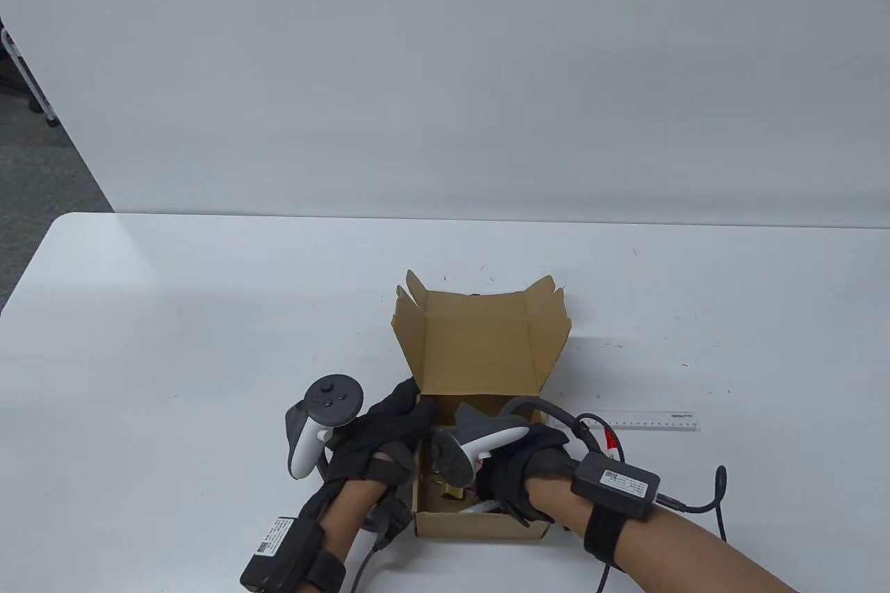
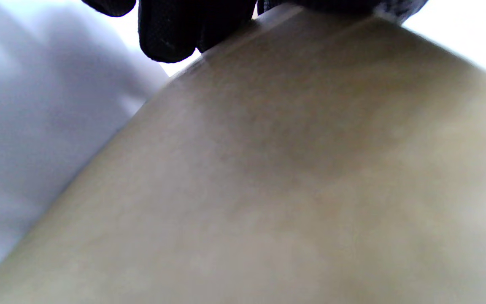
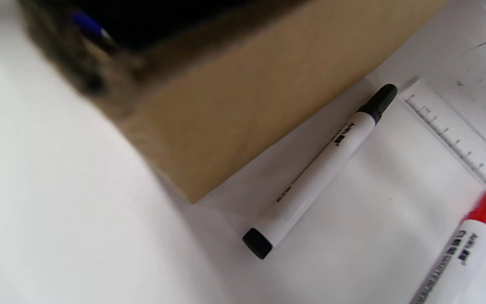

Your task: Open four flaps of mailer box and unpack office supplies

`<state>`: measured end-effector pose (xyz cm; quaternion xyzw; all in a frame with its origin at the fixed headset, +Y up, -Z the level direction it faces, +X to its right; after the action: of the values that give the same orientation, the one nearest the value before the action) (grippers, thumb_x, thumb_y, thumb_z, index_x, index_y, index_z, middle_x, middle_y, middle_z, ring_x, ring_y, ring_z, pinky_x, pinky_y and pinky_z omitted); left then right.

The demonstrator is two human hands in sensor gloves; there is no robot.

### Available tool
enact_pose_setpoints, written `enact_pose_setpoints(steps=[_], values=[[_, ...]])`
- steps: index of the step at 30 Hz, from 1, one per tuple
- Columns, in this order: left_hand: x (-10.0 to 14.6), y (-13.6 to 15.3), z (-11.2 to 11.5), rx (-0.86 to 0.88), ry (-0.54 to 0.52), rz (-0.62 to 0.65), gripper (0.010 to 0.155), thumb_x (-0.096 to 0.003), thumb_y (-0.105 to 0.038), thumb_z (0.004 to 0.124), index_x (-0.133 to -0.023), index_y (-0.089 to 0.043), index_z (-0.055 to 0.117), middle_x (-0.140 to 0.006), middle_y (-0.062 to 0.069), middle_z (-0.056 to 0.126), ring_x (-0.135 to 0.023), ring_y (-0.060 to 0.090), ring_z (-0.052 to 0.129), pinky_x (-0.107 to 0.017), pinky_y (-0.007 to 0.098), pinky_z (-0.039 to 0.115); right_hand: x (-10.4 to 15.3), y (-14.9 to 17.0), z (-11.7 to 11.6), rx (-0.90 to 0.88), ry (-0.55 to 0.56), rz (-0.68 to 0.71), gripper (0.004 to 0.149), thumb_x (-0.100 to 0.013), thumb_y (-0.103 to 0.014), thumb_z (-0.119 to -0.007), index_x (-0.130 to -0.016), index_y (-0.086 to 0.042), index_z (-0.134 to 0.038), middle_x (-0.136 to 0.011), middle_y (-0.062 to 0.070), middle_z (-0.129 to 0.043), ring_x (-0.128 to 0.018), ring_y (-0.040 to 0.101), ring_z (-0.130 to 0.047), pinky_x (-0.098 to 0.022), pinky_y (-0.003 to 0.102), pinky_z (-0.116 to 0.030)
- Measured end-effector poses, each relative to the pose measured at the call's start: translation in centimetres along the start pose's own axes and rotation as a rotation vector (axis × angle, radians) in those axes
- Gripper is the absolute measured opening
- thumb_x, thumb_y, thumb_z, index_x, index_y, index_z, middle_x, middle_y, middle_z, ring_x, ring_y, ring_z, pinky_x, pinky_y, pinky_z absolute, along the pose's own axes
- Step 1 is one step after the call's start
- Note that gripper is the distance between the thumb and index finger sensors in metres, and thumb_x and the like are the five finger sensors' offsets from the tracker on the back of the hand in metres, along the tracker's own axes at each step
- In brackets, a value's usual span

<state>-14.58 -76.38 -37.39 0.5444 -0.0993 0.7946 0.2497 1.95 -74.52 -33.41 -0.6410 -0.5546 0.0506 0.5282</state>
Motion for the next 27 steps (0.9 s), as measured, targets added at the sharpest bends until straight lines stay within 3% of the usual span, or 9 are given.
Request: enact_pose_setpoints(steps=[12,27], values=[[0.0,0.0,0.0,0.001,0.002,0.000,0.064,-0.0652,-0.059,0.067,-0.118,-0.029,0.046,-0.121,0.017,0.061,-0.104,0.051,0.068,-0.076,0.071,0.046,0.5,0.0,0.3,0.011,0.040,-0.005,0.037,-0.057,-0.033,-0.089,-0.092,-0.035,-0.080,-0.103,-0.003,-0.078,-0.079,0.040,-0.091,-0.068,0.066,-0.053],[0.0,0.0,0.0,0.000,0.000,0.000,0.064,-0.0652,-0.059,0.067,-0.118,-0.029,0.046,-0.120,0.017,0.061,-0.104,0.052,0.067,-0.076,0.071,0.047,3.2,0.4,1.5,-0.013,0.133,-0.037,0.038,-0.058,-0.033,-0.088,-0.094,-0.029,-0.079,-0.100,-0.003,-0.080,-0.079,0.034,-0.090,-0.070,0.061,-0.055]])
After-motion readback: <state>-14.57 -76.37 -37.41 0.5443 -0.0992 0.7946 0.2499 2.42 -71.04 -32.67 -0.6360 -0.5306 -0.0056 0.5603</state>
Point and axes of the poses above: the tracker on the back of each hand, its own y axis roughly to the little-finger side, its own x axis roughly from the fingertips to the wrist, z = x × y, the point moved 3 cm from there along -x, roughly from the wrist to the fingertips
